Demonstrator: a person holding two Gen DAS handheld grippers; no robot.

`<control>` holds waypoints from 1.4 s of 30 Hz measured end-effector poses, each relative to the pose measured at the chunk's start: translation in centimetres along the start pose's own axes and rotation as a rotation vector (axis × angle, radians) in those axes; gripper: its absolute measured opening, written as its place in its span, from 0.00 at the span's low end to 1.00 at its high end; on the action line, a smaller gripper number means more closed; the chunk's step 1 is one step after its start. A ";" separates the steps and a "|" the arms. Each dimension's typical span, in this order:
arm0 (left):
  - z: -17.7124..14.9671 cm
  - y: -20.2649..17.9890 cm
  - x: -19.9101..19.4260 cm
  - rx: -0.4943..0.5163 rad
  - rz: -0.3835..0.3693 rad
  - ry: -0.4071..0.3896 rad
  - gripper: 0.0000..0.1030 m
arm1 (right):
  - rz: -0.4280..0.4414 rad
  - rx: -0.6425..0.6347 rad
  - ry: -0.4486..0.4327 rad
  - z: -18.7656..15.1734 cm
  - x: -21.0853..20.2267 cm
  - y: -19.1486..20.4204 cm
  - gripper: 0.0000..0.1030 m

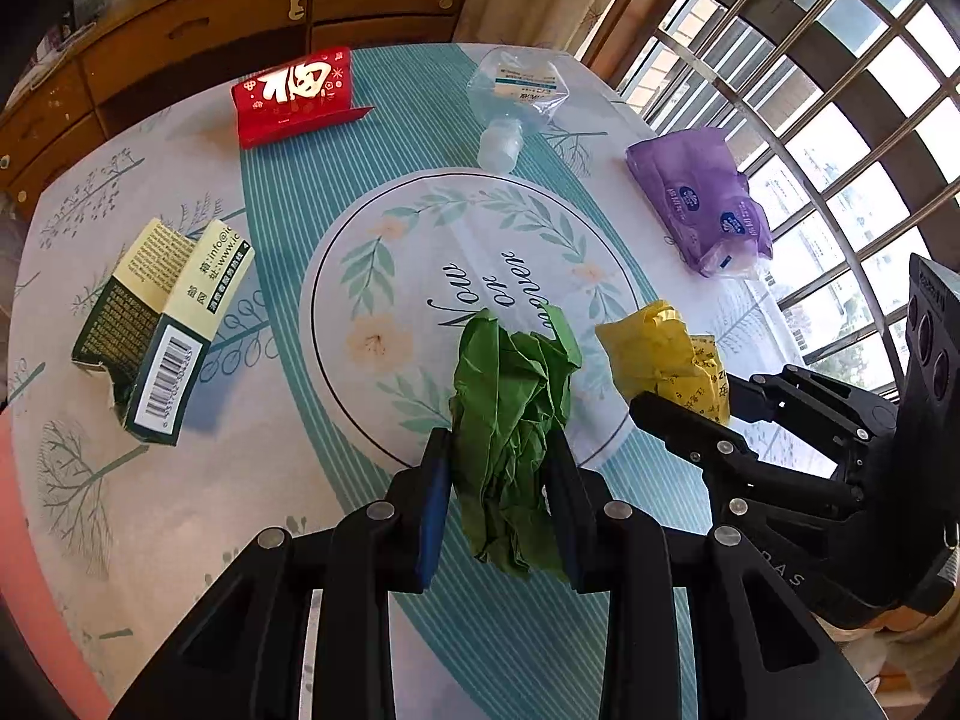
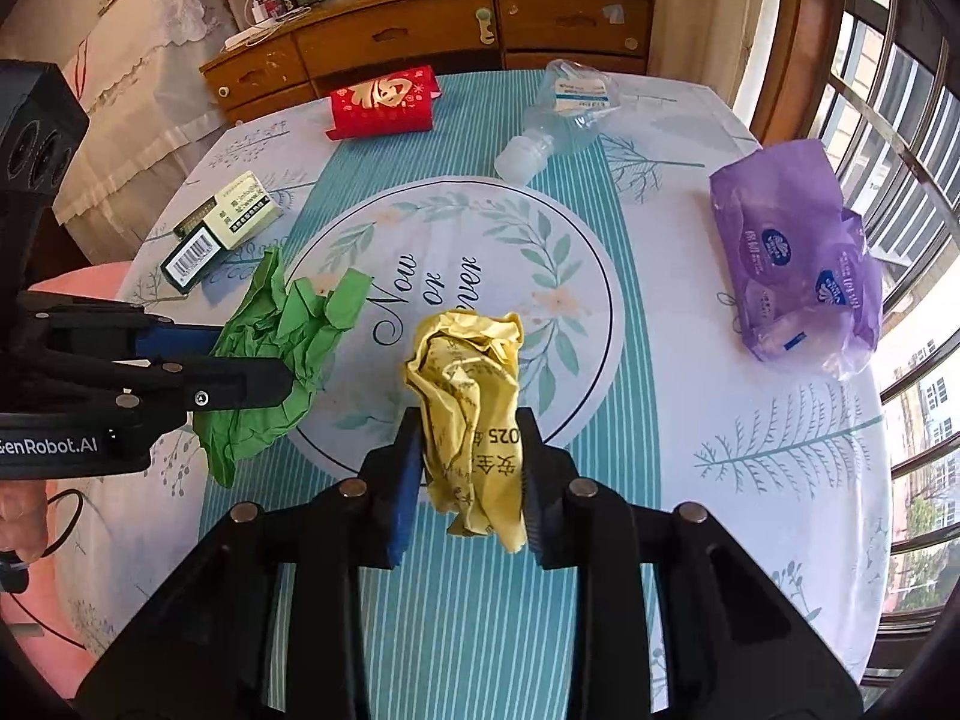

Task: Collect trash
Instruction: 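Close the left gripper on the green crumpled paper while the right gripper grasps the yellow paper, then carry both papers down over the bin and open both grippers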

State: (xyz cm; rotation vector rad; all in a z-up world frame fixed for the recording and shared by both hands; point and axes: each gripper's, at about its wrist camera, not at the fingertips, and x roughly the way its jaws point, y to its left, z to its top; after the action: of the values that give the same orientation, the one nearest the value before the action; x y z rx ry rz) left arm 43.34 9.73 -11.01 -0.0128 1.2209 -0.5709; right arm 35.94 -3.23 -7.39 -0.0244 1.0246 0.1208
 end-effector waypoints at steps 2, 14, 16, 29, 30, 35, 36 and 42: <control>-1.1 -0.9 -1.5 0.017 0.016 -0.017 0.29 | 0.011 -0.007 -0.011 -0.5 -1.4 0.3 0.25; -11.1 -9.9 -11.3 -0.011 0.085 -0.140 0.29 | 0.113 -0.114 -0.071 -6.9 -13.3 1.3 0.25; -13.4 -12.1 -13.0 -0.021 0.096 -0.165 0.29 | 0.138 -0.142 -0.082 -8.6 -15.9 1.3 0.25; -29.8 -27.0 -19.3 -0.023 0.192 -0.286 0.29 | 0.242 -0.303 -0.114 -21.4 -29.3 -0.7 0.25; -30.8 -27.9 -19.5 -0.030 0.193 -0.288 0.29 | 0.248 -0.310 -0.110 -22.5 -29.9 -0.9 0.25; -35.3 -31.8 -19.8 -0.029 0.220 -0.257 0.29 | 0.280 -0.328 -0.083 -27.1 -32.1 -1.6 0.25; -36.2 -32.5 -19.8 -0.026 0.226 -0.248 0.29 | 0.285 -0.328 -0.075 -27.9 -32.3 -1.7 0.25; -38.0 -32.9 -19.6 -0.035 0.228 -0.203 0.29 | 0.303 -0.291 -0.028 -31.3 -32.3 -1.8 0.25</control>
State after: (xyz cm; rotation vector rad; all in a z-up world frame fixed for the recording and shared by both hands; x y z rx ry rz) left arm -8.06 0.60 2.64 0.0378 1.0181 -0.3401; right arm -7.05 -10.33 3.82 -0.1320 0.9709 0.5450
